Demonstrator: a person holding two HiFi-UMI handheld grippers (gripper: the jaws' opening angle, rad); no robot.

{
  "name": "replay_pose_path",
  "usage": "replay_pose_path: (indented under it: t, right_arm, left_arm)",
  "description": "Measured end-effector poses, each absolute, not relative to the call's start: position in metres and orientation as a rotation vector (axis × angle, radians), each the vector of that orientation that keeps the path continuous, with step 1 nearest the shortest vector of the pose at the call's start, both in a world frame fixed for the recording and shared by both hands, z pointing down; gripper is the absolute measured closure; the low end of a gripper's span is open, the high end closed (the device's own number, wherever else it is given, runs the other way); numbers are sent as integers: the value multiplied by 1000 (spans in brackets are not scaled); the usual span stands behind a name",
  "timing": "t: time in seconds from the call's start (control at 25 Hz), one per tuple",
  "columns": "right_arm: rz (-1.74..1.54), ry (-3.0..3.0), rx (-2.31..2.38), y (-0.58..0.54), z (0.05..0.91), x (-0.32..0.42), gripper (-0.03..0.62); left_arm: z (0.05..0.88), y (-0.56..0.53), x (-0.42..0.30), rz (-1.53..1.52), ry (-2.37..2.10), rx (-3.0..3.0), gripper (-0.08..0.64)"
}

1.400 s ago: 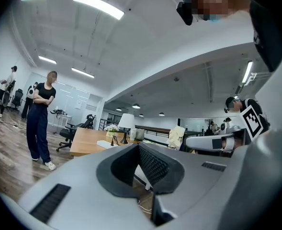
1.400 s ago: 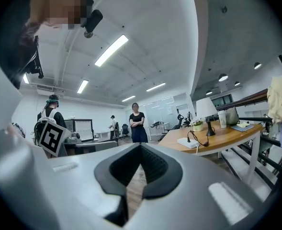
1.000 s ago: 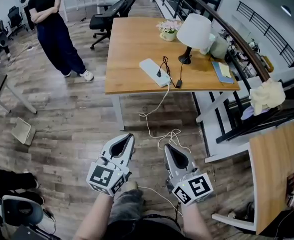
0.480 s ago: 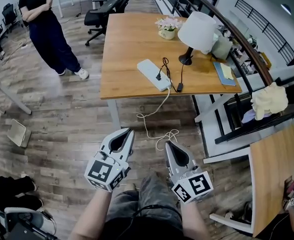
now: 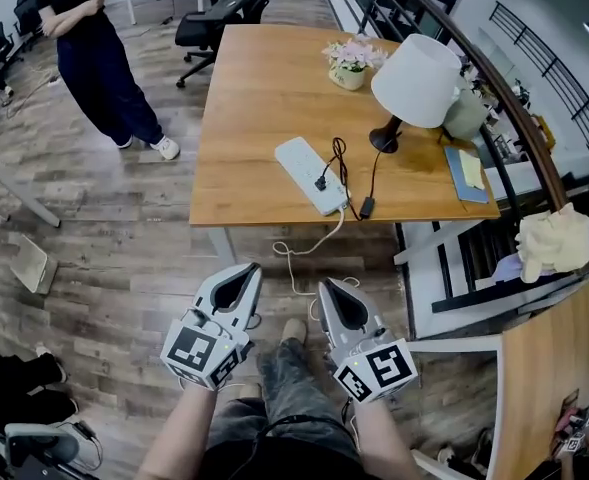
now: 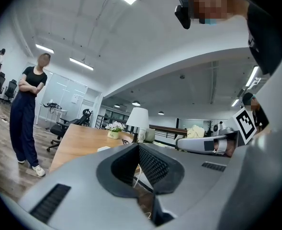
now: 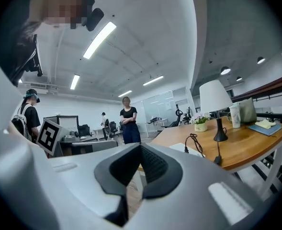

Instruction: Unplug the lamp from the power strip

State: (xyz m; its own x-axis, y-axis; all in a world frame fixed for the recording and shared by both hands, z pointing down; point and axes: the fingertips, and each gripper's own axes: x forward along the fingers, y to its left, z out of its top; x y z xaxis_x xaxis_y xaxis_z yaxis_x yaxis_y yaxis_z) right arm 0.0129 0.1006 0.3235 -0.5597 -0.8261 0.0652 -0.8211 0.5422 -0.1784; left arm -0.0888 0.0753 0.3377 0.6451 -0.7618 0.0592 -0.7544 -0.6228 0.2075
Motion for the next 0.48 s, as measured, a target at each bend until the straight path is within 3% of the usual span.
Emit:
replay_pose_path:
  t: [0.48]
  right_arm:
    - [-362, 2874, -1404, -13, 367, 44, 584]
  left_arm:
    - [376, -28, -32, 23, -1238, 2593, 563]
